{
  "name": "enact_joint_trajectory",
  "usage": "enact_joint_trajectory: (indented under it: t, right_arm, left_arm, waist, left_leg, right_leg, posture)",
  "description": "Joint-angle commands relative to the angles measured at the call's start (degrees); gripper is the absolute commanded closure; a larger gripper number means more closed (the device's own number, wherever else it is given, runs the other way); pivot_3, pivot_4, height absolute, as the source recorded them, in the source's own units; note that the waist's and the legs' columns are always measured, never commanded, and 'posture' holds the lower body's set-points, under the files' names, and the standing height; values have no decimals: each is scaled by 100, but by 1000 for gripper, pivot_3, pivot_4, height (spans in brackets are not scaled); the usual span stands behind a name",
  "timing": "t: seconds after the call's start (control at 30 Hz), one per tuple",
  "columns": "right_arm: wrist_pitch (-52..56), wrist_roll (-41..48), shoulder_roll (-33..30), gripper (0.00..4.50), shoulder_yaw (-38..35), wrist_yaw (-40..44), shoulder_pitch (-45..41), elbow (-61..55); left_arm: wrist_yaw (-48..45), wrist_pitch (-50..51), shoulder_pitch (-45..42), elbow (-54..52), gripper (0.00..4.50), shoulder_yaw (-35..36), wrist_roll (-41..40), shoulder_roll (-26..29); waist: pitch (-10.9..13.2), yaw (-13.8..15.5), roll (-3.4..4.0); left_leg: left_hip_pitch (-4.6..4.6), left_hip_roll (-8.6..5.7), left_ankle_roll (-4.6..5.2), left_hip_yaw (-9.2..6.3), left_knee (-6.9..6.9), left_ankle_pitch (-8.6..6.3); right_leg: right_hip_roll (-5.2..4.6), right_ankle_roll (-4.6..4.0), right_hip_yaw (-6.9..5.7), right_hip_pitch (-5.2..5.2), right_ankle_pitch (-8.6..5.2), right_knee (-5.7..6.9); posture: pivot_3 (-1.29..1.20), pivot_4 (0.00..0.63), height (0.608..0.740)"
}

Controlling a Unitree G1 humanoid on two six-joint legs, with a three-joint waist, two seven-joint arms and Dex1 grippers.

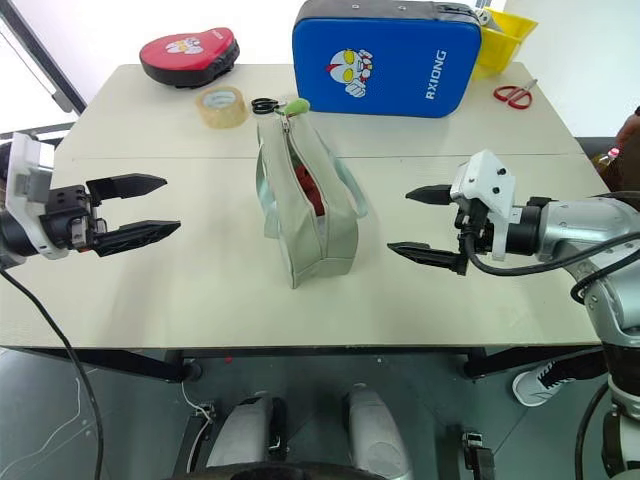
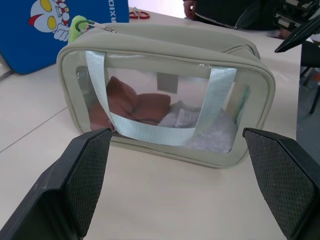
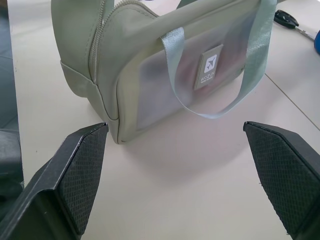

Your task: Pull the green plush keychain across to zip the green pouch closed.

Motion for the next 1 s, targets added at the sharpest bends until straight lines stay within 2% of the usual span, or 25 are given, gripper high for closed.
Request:
enact_joint_trajectory:
  t: [0.03,0.63,1.0]
  right_arm:
    - [-111,-10,16,0,-94,23,-105,-65]
    - [140,44,-13,0,-113,-97,-425,-179]
    - [241,113,29,0,-237,-234,-415,-281]
  left_arm:
    - [62,23,-128,-87,37,122,-100,66]
    - [-236,-47,0,-97,37,126,-24,197]
    - [-291,-2,-225,9,37,15,-84,167]
  waist:
    - [0,2,0]
    - [0,-3,0]
    - [0,-3,0]
  left_leg:
    - [0,0,0,0,0,0]
    - [0,0,0,-1,0,0]
    - [0,0,0,0,0,0]
  right_leg:
    - [0,0,0,0,0,0]
    - [0,0,-1,0,0,0]
    - [0,0,0,0,0,0]
  posture:
    - [0,150,737]
    - [0,150,737]
    - [0,150,737]
